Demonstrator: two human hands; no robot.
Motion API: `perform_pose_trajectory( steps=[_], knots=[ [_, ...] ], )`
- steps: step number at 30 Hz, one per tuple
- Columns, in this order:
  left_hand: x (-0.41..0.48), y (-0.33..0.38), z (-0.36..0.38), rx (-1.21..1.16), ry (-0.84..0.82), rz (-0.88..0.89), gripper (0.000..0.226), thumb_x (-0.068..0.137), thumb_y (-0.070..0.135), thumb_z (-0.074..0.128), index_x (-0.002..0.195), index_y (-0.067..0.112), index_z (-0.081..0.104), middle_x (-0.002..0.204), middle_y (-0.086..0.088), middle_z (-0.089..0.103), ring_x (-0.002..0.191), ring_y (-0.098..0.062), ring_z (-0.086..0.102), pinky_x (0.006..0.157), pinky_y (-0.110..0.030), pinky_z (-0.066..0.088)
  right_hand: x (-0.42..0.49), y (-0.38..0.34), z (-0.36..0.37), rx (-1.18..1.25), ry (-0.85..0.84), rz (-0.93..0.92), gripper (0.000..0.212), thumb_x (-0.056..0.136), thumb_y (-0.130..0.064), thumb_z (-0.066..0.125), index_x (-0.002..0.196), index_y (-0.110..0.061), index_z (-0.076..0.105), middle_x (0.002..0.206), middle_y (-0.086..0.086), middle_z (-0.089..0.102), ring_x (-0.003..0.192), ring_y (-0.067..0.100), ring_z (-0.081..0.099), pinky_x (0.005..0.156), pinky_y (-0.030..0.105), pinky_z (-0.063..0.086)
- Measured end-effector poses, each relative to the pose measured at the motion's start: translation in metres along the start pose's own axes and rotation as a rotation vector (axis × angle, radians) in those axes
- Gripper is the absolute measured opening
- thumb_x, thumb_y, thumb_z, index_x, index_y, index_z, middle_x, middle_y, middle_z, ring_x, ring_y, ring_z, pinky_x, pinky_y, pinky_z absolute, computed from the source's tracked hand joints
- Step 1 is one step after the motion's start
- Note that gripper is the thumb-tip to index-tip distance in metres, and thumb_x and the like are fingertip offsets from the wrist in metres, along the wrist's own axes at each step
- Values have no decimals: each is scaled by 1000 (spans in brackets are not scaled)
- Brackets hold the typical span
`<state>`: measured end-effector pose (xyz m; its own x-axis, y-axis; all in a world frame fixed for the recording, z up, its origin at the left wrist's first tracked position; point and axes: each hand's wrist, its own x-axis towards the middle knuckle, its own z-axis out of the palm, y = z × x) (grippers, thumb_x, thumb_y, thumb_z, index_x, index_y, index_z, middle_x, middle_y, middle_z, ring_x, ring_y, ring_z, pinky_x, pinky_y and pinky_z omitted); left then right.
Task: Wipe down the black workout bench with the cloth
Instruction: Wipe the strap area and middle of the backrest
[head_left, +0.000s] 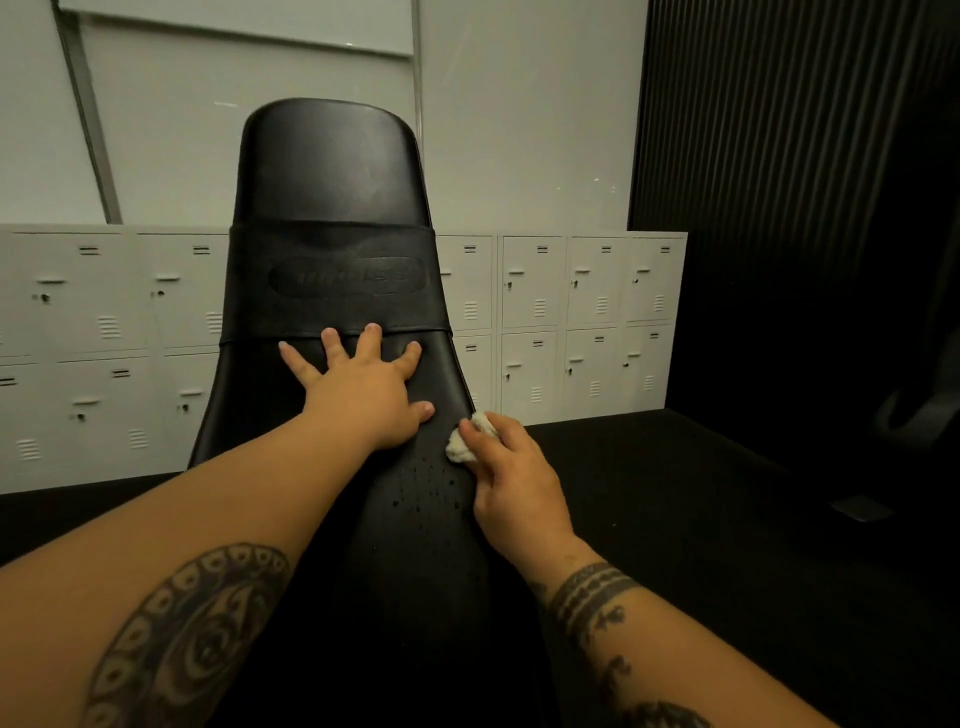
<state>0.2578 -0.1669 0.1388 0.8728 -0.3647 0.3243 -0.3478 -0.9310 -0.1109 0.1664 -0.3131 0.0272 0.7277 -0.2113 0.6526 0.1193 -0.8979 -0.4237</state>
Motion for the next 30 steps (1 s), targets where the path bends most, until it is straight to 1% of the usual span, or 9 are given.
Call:
perform_pose_trajectory(
  steps=[3, 6, 9, 11, 14, 16, 23, 27, 30],
  knots=[
    [-5, 11, -18, 9, -24, 7, 67, 98, 60, 44, 158, 45, 19, 170, -6, 1, 154, -40, -14, 103, -84, -13, -17, 16, -9, 60, -153, 240, 43, 99, -23, 52, 140, -38, 49, 126, -11, 52, 106, 9, 56, 97, 32, 50],
    [-20, 24, -12, -42, -79, 143, 63, 100, 53, 46, 157, 47, 21, 171, -2, 1, 155, -35, -9, 110, -80, -5, -50, 35, -10, 159, -424, 532, 30, 96, -22, 55, 120, -40, 61, 112, -14, 62, 97, 2, 61, 93, 30, 53],
    [-26, 21, 5, -6, -111, 191, 74, 98, 53, 54, 158, 50, 10, 170, 0, -13, 156, -33, -9, 114, -78, 4, -51, 35, -20, 437, -252, 714, 25, 100, -25, 49, 118, -37, 63, 104, -11, 65, 90, 4, 65, 73, 24, 54],
    [-24, 18, 8, 38, -79, 206, 78, 97, 53, 56, 158, 50, 8, 170, -2, -12, 156, -34, -6, 115, -76, 4, -26, 27, -21, 485, -91, 619, 24, 101, -27, 50, 120, -35, 63, 105, -11, 62, 91, 4, 63, 67, 16, 46],
    [-24, 19, 10, 33, -41, 215, 79, 96, 53, 58, 159, 48, 10, 170, -4, -9, 156, -36, -4, 118, -71, 3, 21, 4, -15, 442, 25, 371, 31, 100, -26, 54, 130, -27, 61, 117, -7, 52, 99, 1, 52, 79, 9, 39],
    [-24, 18, 13, 25, -13, 224, 79, 95, 54, 59, 158, 49, 12, 171, -3, -7, 156, -35, -3, 119, -69, 3, 40, -4, -8, 355, 42, 287, 33, 100, -21, 54, 132, -25, 62, 119, -6, 53, 101, 2, 51, 92, 14, 41],
    [-24, 16, 20, 5, 23, 225, 80, 96, 53, 58, 159, 48, 10, 170, -4, -8, 156, -35, -4, 120, -68, 4, -35, 18, -13, 330, -31, 234, 34, 97, -16, 58, 126, -33, 63, 113, -21, 55, 106, -4, 54, 96, 19, 46],
    [-25, 17, 22, 20, 36, 231, 79, 96, 54, 58, 159, 47, 12, 170, -5, -6, 156, -35, -2, 119, -69, 6, -23, 16, -12, 346, 71, 219, 29, 94, -12, 62, 116, -27, 72, 109, -13, 60, 99, -4, 56, 89, 9, 40],
    [-25, 16, 24, 18, 36, 224, 78, 96, 54, 58, 158, 48, 12, 170, -5, -5, 156, -34, -3, 118, -71, 5, -11, 5, -4, 274, 107, 197, 37, 91, -4, 60, 117, -27, 72, 114, -12, 57, 102, -3, 50, 89, -1, 31]
  ],
)
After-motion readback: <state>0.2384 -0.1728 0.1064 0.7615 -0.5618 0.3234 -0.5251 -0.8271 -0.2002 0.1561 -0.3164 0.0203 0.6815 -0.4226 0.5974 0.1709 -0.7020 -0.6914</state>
